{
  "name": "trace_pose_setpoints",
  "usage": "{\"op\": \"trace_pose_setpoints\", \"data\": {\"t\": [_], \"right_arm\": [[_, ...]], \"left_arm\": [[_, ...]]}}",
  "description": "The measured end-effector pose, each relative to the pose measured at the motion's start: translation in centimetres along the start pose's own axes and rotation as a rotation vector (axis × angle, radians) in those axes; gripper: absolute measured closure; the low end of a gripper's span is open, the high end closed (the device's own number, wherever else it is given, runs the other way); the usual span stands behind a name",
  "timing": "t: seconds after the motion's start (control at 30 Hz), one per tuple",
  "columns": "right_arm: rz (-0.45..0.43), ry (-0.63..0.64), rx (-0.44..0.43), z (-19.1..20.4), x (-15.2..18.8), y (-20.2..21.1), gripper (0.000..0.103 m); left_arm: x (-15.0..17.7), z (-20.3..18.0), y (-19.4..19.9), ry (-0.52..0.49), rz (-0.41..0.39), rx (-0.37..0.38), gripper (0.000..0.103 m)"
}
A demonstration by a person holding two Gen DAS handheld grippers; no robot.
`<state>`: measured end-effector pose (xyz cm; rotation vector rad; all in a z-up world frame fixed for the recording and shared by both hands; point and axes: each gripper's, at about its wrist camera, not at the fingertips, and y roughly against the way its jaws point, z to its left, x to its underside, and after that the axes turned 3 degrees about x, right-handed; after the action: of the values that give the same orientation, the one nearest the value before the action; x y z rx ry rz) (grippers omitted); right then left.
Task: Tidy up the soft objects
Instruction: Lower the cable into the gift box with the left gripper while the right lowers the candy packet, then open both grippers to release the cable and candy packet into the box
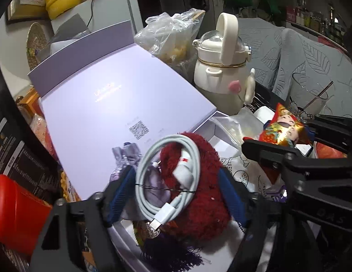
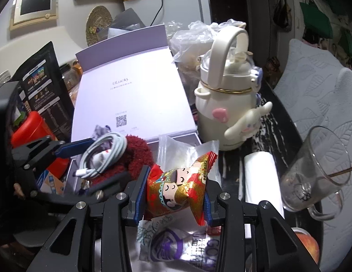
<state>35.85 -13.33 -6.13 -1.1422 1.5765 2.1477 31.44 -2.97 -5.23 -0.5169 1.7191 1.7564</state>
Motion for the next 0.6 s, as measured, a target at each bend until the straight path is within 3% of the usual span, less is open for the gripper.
{"op": "trace_pose_setpoints", "data": {"t": [0.43, 0.53, 0.6], "right_arm": [[0.005, 0.013, -0.036, 0.5, 0.0, -1.5, 0.061], [0.028, 0.031, -0.036, 0.7, 0.1, -2.0, 0.057], [0.046, 0.028, -0.037, 0.6, 0.2, -2.3, 0.047]], "left_arm": [[0.8, 0.8, 2.1, 0.01, -0.006, -0.074, 0.023], [1.1, 0.6, 2.1, -0.001, 0.001, -0.087, 0.023], [1.3, 0.7, 2.3, 0.002, 0.002, -0.081, 0.023]]}}
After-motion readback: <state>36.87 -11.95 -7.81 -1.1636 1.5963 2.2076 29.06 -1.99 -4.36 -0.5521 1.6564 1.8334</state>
